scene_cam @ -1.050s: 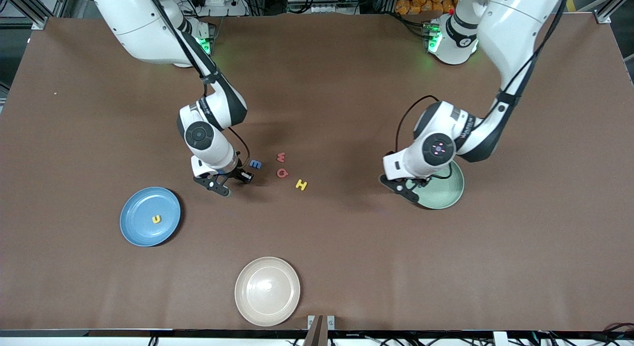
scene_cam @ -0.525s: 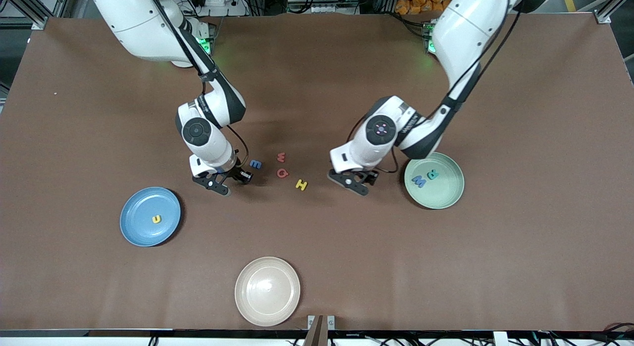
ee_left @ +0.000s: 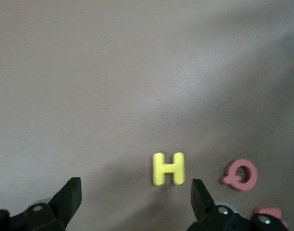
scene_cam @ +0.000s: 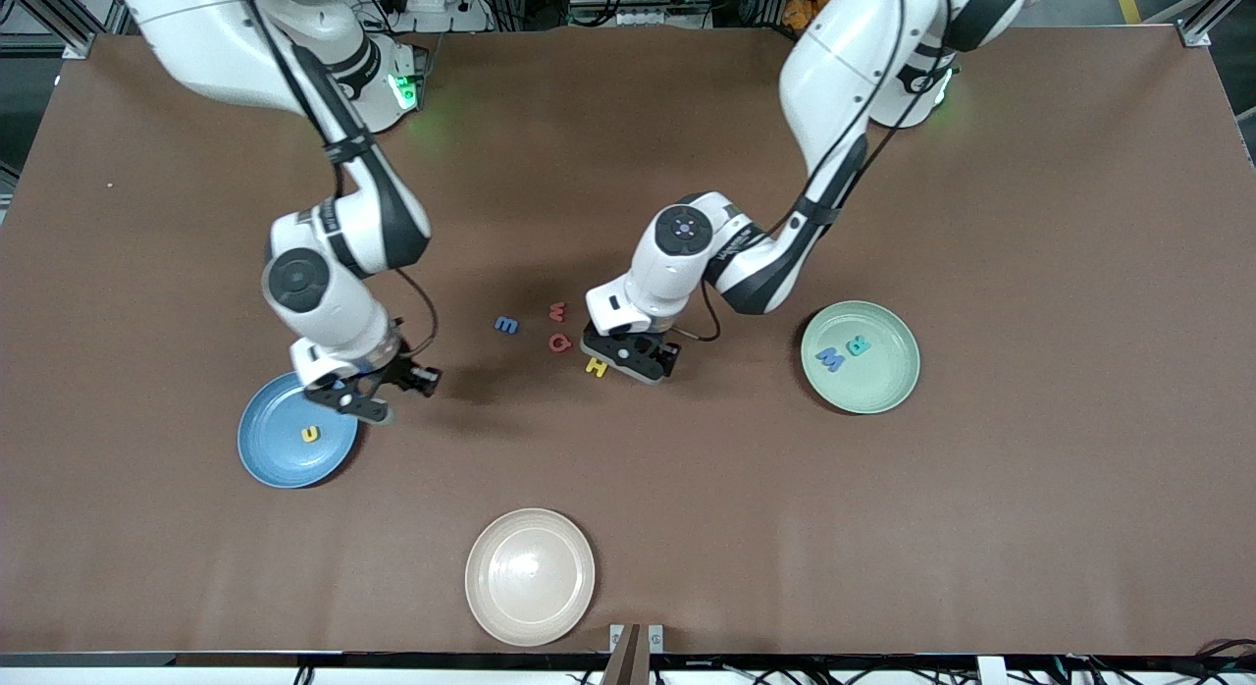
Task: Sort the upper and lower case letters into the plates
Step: 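Grasp yellow H with the left gripper while the right gripper drops a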
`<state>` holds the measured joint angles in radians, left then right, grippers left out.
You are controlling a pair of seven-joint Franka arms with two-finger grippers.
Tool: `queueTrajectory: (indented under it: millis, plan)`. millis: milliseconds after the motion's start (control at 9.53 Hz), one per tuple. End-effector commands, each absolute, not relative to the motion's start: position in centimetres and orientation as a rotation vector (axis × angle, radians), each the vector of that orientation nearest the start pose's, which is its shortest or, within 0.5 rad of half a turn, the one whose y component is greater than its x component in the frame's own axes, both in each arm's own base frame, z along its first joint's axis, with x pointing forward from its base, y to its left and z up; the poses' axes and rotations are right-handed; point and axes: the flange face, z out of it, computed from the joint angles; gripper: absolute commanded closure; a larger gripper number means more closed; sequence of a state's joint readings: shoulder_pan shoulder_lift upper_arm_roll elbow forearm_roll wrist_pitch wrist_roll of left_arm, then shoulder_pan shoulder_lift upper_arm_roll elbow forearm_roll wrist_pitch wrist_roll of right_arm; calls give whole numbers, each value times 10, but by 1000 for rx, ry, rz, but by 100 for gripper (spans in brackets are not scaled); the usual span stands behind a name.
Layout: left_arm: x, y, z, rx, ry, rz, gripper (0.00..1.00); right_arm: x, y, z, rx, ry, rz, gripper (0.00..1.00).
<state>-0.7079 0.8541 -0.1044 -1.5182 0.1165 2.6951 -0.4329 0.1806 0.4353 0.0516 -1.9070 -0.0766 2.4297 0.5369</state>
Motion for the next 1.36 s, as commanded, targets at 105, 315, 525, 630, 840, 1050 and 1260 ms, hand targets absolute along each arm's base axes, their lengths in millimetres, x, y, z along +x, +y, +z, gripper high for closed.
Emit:
queueTrajectory:
  millis: [105,315,525,630,840,1050,1260]
  plan:
    - [499,-562,156,-3170,653,-537,0,645,67,287,-3193,200,-190,100]
    - [502,-559,149,-3167,654,-545,0,653,34,279,-3203,192,-194,100]
    - [502,-559,148,-3170,642,-544,21,654,1,269,-3240,211,-189,100]
    - [503,-558,149,-3171,640,-546,22,655,-14,261,-3244,233,-186,77]
    - [503,-559,150,-3175,631,-548,51,653,-24,251,-3233,283,-187,0]
    - [503,-558,149,-3176,626,-545,62,651,-30,250,-3233,296,-169,0]
    - [503,-558,149,-3176,626,-545,79,650,-18,250,-3227,284,-152,0]
